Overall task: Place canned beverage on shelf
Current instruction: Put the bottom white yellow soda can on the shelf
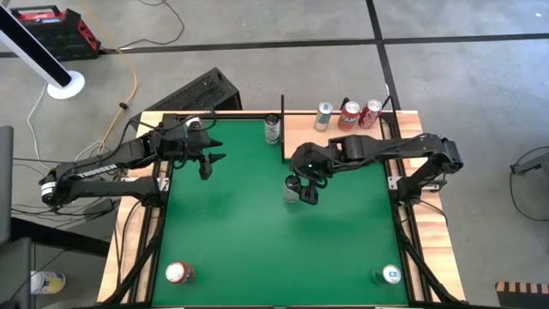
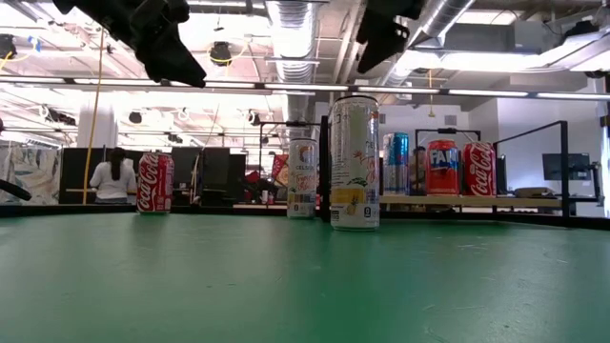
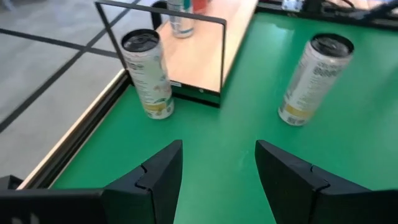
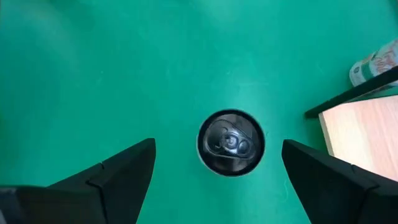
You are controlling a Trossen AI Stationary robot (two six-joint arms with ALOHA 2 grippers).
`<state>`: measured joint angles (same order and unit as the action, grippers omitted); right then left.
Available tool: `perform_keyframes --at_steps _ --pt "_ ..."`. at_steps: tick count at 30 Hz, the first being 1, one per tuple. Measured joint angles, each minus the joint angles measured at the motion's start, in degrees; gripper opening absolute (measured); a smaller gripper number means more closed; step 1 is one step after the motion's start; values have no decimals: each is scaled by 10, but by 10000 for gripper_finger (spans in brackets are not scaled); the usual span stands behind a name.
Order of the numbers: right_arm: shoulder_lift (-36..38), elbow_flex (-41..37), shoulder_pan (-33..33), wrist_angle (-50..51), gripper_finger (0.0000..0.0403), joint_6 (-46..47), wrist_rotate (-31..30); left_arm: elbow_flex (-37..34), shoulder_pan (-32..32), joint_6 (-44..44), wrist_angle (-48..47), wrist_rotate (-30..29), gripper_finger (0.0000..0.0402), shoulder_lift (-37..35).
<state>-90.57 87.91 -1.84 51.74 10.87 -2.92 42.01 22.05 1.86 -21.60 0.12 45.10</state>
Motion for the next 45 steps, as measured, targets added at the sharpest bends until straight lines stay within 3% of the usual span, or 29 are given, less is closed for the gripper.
perform_keyframes --at_steps 14,32,45 --pt "-79 -7 8 -2 372 -39 -13 0 0 -4 -43 27 185 0" --pt "-48 7 15 22 372 -53 -14 0 0 -47 -44 11 185 0" --pt "-35 9 35 21 372 -120 3 0 0 -47 -23 -9 185 0"
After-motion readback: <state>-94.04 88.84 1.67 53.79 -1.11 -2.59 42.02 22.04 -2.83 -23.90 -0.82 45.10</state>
